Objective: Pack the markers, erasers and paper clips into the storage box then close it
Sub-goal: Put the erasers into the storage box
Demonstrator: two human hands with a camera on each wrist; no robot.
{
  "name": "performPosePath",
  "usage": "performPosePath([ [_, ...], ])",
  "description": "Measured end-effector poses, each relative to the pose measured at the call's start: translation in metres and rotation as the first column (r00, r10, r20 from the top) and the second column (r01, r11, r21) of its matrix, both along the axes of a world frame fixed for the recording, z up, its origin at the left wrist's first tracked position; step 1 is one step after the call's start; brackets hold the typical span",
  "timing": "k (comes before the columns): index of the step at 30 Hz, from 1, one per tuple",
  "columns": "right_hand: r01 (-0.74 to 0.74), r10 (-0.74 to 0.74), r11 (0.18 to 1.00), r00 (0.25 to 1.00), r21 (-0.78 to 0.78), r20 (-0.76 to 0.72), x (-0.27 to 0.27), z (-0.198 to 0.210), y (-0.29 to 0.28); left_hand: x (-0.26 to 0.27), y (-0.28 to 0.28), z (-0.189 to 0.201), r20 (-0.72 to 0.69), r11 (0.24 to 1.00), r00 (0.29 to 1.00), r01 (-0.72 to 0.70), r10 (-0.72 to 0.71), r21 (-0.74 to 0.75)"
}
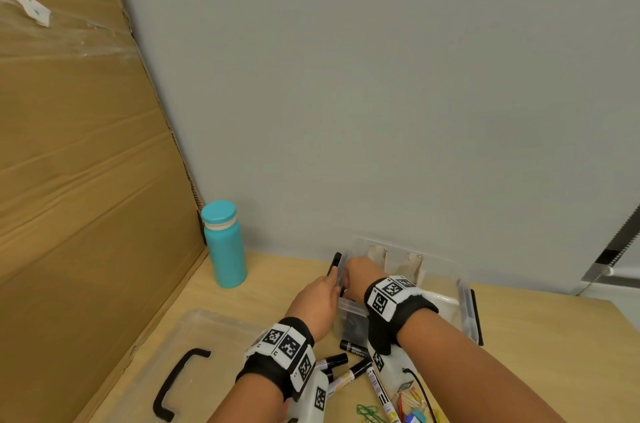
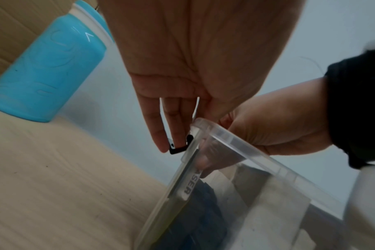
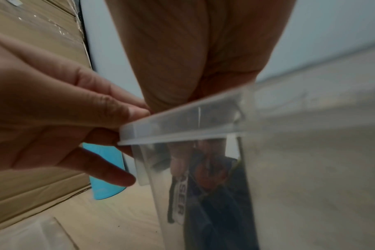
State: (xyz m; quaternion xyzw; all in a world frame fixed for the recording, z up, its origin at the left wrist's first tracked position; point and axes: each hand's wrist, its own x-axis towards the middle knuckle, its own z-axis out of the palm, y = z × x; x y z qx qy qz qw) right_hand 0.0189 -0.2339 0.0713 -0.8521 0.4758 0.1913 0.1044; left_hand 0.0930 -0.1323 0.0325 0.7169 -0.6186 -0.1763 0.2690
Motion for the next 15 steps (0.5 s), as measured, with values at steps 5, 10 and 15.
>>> performPosePath([
  [5,-0.078,0.077,0.997,0.994,-0.011,-0.078,-0.002,-0.003,0.005,0.0,0.001,0.001,0.019,1.0,1.0,0.007,-0.007,0.025],
  [10,-0.17,0.17,0.985,0.971,0.01,-0.17,0.004,-0.004,0.003,-0.001,0.001,0.002,0.015,1.0,1.0,0.002,-0.002,0.027],
  [15,-0.163,0.181,0.982,0.957,0.096,-0.226,0.002,-0.028,-0.014,-0.001,0.002,0.001,-0.007,0.999,1.0,-0.004,0.005,0.033],
])
